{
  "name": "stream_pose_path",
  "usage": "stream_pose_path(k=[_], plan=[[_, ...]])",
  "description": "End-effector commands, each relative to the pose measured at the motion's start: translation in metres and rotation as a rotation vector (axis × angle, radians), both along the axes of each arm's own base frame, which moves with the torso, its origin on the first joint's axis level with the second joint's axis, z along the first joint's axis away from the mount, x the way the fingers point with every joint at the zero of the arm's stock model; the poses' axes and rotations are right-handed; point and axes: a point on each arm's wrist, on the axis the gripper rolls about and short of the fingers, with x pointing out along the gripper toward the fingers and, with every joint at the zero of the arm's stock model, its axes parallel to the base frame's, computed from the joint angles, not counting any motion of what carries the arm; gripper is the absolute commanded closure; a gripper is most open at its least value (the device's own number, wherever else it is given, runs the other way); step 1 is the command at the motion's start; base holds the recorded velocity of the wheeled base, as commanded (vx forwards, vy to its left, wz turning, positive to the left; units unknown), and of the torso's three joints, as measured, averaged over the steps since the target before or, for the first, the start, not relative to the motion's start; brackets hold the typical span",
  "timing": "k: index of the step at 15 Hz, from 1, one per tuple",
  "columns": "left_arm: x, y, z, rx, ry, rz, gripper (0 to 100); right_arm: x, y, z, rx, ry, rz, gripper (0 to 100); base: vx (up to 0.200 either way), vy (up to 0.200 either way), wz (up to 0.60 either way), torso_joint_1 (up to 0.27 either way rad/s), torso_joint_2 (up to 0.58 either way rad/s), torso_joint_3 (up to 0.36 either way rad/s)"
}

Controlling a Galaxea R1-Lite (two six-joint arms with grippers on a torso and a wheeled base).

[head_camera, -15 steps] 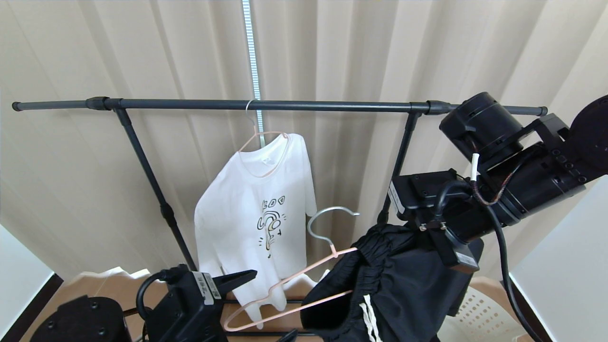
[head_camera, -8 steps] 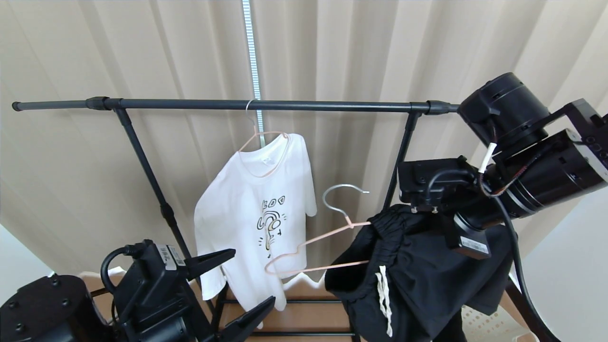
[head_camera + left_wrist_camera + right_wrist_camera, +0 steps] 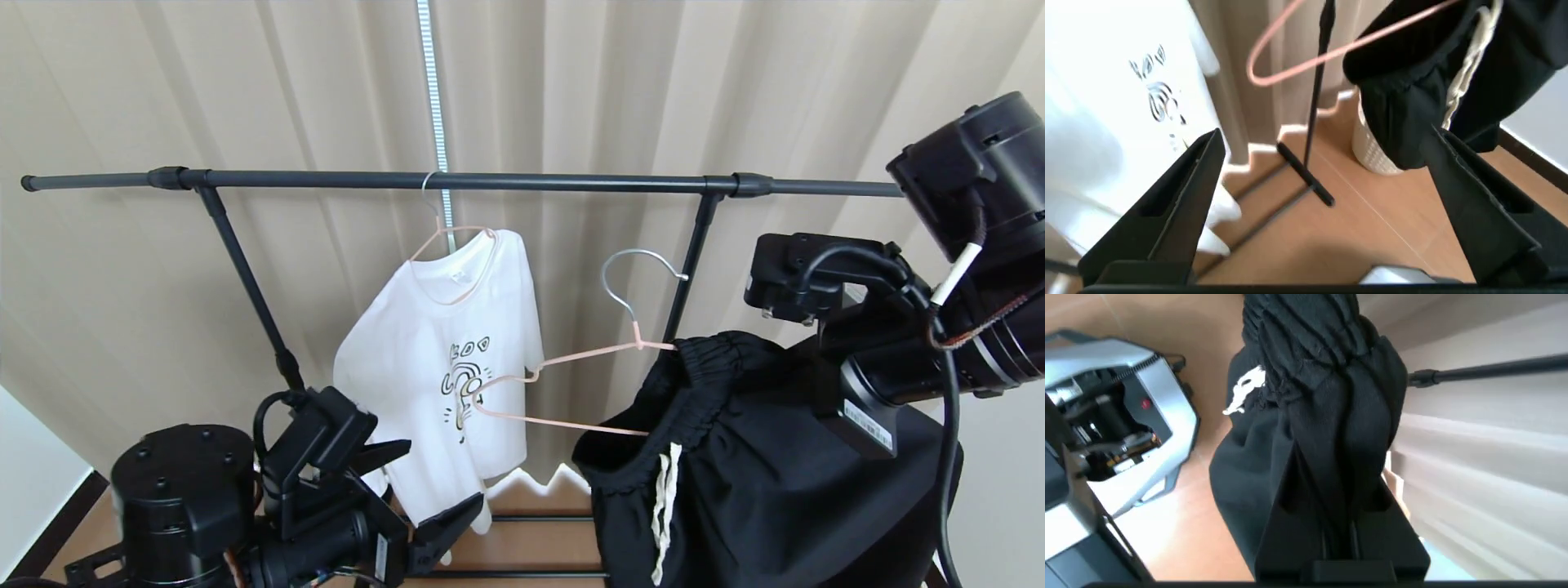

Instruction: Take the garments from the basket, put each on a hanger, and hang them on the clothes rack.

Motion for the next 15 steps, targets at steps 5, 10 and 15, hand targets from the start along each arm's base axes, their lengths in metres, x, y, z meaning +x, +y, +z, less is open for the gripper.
stream_pose_path(k=[5,10,15], plan=[[0.022,-0.036,-0.025,-0.06,0.361,0.118,0,-0.026,-0.016,-0.034,0.106,-0.165,-0.001,100,0.0,0.0,0.0,0.0,0.0,0.0],[0.056,-0.063,-0.041,-0.124,0.42,0.218,0,-0.03,-0.017,-0.03,0.157,-0.16,0.043,100,0.0,0.0,0.0,0.0,0.0,0.0],[0.074,-0.079,-0.041,-0.146,0.385,0.23,0,-0.031,-0.016,-0.029,0.161,-0.16,0.049,100,0.0,0.0,0.0,0.0,0.0,0.0]])
